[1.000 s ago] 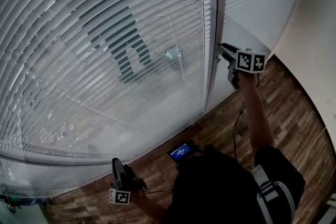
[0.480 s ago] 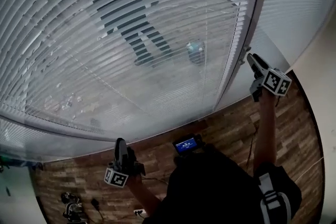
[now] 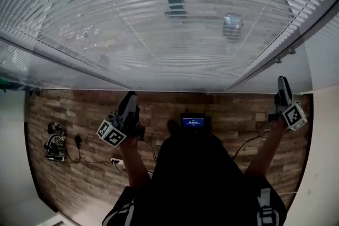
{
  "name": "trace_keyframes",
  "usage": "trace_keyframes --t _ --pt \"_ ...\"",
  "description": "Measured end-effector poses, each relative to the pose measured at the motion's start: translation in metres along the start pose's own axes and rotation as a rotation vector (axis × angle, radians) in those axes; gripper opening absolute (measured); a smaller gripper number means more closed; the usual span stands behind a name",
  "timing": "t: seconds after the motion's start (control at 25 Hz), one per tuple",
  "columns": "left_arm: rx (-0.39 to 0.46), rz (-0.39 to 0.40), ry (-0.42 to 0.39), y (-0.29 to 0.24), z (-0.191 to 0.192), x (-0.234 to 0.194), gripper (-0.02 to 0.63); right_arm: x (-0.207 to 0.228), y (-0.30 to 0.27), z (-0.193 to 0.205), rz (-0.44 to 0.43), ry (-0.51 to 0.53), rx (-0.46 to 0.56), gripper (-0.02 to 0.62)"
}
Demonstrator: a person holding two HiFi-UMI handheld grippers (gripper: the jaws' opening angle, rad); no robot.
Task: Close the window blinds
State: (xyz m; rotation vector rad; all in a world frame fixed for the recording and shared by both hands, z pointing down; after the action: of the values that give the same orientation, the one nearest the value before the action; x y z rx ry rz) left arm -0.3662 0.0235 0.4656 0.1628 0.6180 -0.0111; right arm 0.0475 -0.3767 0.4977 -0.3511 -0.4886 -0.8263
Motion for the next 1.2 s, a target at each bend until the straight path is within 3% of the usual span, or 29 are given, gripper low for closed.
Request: trace_keyframes --t 0.32,0.52,0.8,1.0,1.2 --pt "-0.072 -0.126 -0.005 0.026 0.042 0.045 0.084 0.015 -0.006 0.081 -0.166 -0.187 -0.165 0.137" --pt "-0.050 -0.183 -0.008 0.056 0.044 0.056 0.084 -0.001 -0.011 0.099 -0.229 -0.268 -0.184 0.137" --pt "0.000 -0.087 -0.029 0.079 0.037 0.080 0.084 -0.027 0.033 0.088 -0.249 -0.223 -0.140 0.137" --pt "0.033 -0.071 0.052 0.126 0.061 0.080 0.084 -0.049 0.098 0.085 -0.243 -0.260 -0.120 0.137" --pt "0.051 -0.033 0.155 0.162 0.100 0.091 0.084 -0.039 0.202 0.088 -0.126 -0.287 -0.122 0.137"
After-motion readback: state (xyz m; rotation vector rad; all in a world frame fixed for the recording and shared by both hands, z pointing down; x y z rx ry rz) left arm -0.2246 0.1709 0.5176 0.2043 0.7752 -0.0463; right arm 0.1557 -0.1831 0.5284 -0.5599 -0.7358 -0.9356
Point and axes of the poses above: the fingertips, and each gripper's own axes: y backward along the fingers, x to its right, z out of its underside, the point moved 1 cm from there along y, backward along the fingers
